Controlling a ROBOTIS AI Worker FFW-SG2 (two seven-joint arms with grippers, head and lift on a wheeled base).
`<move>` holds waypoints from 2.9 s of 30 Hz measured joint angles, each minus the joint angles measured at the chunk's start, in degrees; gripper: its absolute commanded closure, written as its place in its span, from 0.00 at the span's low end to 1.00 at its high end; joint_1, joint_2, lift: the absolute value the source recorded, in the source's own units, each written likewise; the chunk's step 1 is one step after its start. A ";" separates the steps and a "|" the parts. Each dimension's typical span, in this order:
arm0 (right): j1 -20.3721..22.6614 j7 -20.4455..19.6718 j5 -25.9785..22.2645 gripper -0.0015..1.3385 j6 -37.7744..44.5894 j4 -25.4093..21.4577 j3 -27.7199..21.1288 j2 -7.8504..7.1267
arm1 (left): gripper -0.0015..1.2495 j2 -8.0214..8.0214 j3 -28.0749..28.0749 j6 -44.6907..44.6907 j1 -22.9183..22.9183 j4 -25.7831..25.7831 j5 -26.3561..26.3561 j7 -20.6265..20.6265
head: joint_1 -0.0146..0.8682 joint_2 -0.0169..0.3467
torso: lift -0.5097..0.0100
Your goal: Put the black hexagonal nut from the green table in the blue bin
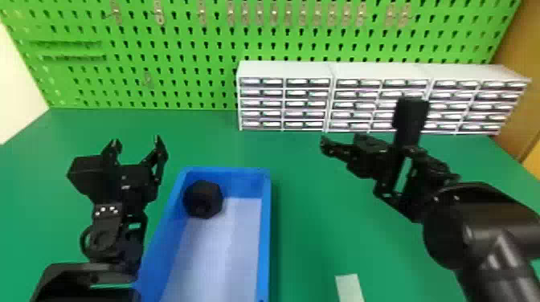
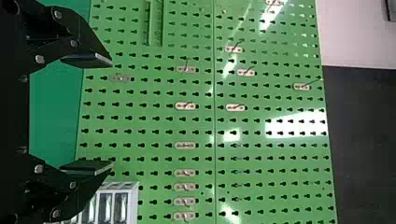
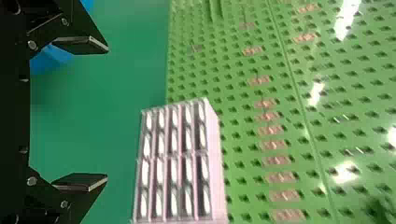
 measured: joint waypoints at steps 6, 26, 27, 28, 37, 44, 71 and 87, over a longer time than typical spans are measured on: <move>2.66 -2.03 3.11 0.24 -4.10 -1.10 -4.00 1.38 | 0.38 0.00 -0.22 0.00 0.07 0.00 0.06 0.24 | 0.76 0.20 | 0.80; 14.48 -16.01 9.98 0.24 -24.38 -2.43 -6.60 2.74 | 0.38 -0.02 -1.62 -0.05 0.73 0.00 0.58 0.71 | 0.76 0.20 | 0.80; 14.89 -16.19 10.25 0.24 -24.81 -2.43 -6.53 2.74 | 0.38 -0.02 -1.68 -0.06 0.87 0.00 0.62 0.71 | 0.76 0.20 | 0.80; 15.44 -16.47 10.55 0.24 -25.33 -2.43 -6.42 2.73 | 0.38 -0.02 -1.76 -0.08 1.09 0.00 0.68 0.71 | 0.76 0.20 | 0.80; 18.09 -18.18 11.22 0.24 -27.61 -2.25 -5.62 2.59 | 0.38 -0.03 -2.50 -0.67 2.94 -0.26 1.11 0.88 | 0.76 0.20 | 0.80; 18.87 -18.41 11.40 0.24 -28.54 -2.08 -5.62 2.36 | 0.38 0.00 -3.31 -0.71 3.81 -0.75 1.17 0.88 | 0.76 0.20 | 0.80; 19.25 -18.41 12.08 0.24 -29.24 -2.12 -6.92 2.14 | 0.38 0.01 -4.94 1.08 4.35 -1.15 1.68 -0.33 | 0.76 0.20 | 0.80; 19.63 -18.41 12.19 0.24 -29.24 -2.16 -7.53 2.33 | 0.38 0.01 -3.51 3.06 3.60 -1.13 2.64 -2.66 | 0.76 0.20 | 0.80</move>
